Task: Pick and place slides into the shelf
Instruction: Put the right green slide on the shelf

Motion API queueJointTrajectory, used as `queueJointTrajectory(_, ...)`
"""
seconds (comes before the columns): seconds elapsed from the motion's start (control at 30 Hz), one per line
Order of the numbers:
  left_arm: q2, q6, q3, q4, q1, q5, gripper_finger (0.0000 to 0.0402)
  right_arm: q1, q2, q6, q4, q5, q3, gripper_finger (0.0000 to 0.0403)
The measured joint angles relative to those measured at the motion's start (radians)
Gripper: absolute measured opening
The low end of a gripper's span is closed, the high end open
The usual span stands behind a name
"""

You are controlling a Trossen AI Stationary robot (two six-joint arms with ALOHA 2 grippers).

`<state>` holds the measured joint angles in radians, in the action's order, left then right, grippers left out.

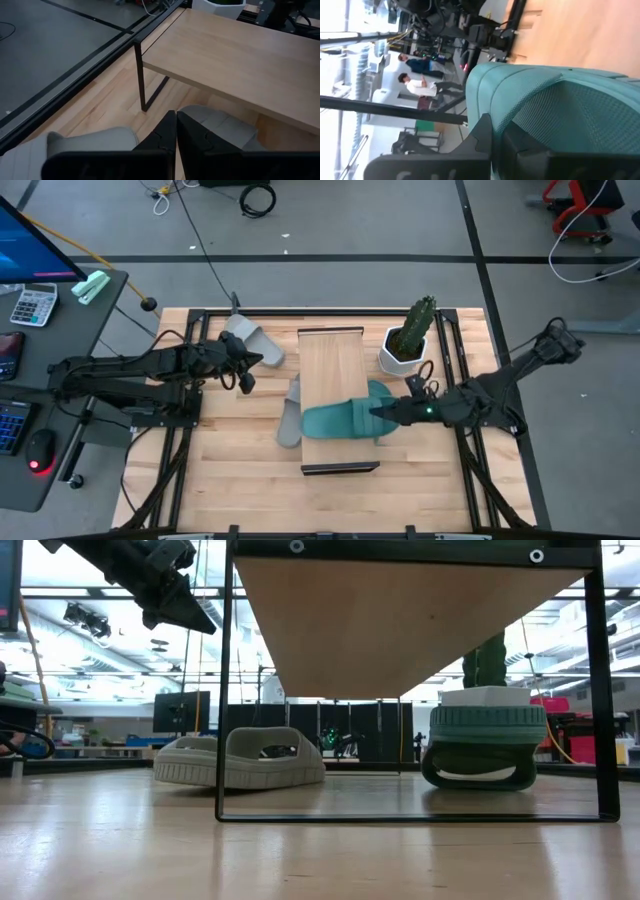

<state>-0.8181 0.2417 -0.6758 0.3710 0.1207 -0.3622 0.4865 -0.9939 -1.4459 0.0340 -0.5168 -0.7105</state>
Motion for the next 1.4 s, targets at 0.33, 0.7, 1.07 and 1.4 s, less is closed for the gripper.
queueJointTrajectory(0.33, 0.000, -0.002, 0.000, 0.001, 0.000, 0.000, 0.0017, -0.093, -0.006, 0.040, 0.096, 0.147, 0.000, 0.0009)
queueJointTrajectory(0.7, 0.000, -0.003, 0.000, 0.008, 0.000, 0.000, 0.0011, -0.140, -0.081, 0.186, 0.338, 0.251, 0.000, 0.0009)
queueJointTrajectory(1.07, 0.000, -0.003, 0.000, 0.010, 0.000, 0.000, 0.0024, -0.152, -0.119, 0.219, 0.444, 0.286, 0.019, 0.0009)
queueJointTrajectory(1.4, 0.000, 0.000, 0.000, 0.010, 0.000, 0.000, 0.0010, -0.132, -0.070, 0.244, 0.826, 0.156, 0.198, 0.0009)
